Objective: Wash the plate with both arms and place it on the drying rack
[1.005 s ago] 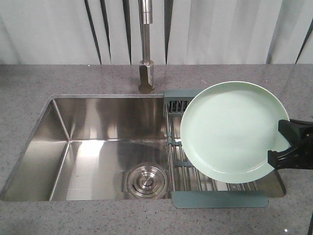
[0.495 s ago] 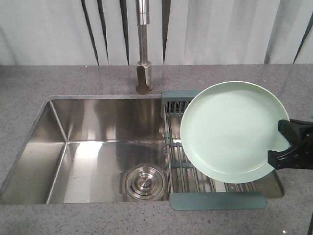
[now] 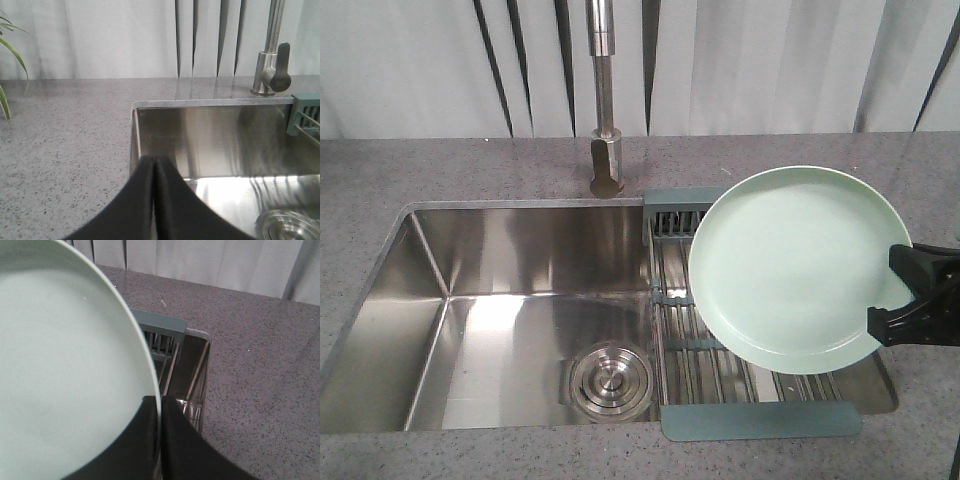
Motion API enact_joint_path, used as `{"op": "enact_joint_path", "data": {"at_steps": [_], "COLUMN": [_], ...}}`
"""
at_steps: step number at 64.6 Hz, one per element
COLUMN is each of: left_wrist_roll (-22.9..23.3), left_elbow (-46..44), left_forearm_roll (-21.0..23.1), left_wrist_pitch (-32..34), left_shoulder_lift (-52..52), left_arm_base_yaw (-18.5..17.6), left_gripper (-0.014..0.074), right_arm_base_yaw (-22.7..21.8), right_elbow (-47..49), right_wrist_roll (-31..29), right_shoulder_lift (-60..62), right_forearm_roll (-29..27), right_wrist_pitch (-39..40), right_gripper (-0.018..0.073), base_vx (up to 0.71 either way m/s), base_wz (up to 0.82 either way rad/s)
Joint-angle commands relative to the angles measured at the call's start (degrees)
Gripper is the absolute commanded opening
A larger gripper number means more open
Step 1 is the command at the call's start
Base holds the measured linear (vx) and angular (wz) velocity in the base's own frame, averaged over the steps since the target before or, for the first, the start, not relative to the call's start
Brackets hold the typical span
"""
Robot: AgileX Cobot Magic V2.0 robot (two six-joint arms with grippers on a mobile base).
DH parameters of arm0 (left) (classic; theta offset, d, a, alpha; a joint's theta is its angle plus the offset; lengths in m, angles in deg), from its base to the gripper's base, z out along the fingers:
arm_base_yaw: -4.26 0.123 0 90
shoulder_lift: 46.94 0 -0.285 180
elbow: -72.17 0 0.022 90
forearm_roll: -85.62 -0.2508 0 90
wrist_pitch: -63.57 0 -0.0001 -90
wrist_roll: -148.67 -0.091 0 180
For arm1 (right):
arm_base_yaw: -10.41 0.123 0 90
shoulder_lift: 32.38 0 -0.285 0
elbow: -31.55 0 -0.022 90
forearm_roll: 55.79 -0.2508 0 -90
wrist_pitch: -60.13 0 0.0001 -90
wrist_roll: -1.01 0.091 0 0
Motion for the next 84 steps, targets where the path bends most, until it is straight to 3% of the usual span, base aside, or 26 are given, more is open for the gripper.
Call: {"op": "enact_joint_path", "data": {"at_steps": [1, 84], "left_wrist_roll": [0.5, 0.5], "left_elbow": [1.2, 1.2], "left_forearm_roll": [0.5, 0.5], "left_wrist_pitch": [4.2, 4.2], "left_shoulder_lift": [0.9, 0.9], "left_arm_base_yaw": [-0.2, -0.2], "left_gripper": [-0.0006, -0.0006], "right_arm_base_yaw": [-0.1, -0.1], "right_elbow": [1.5, 1.5], "right_wrist_roll": [-0.3, -0.3], "right_shoulder_lift": [0.8, 0.8], "right_forearm_roll": [-0.3, -0.3], "right_wrist_pitch": [4.3, 4.3], "right_gripper": [-0.0010, -0.0010], "base_vx": [0.02, 0.03], "base_wz": [-0.02, 0.00]}}
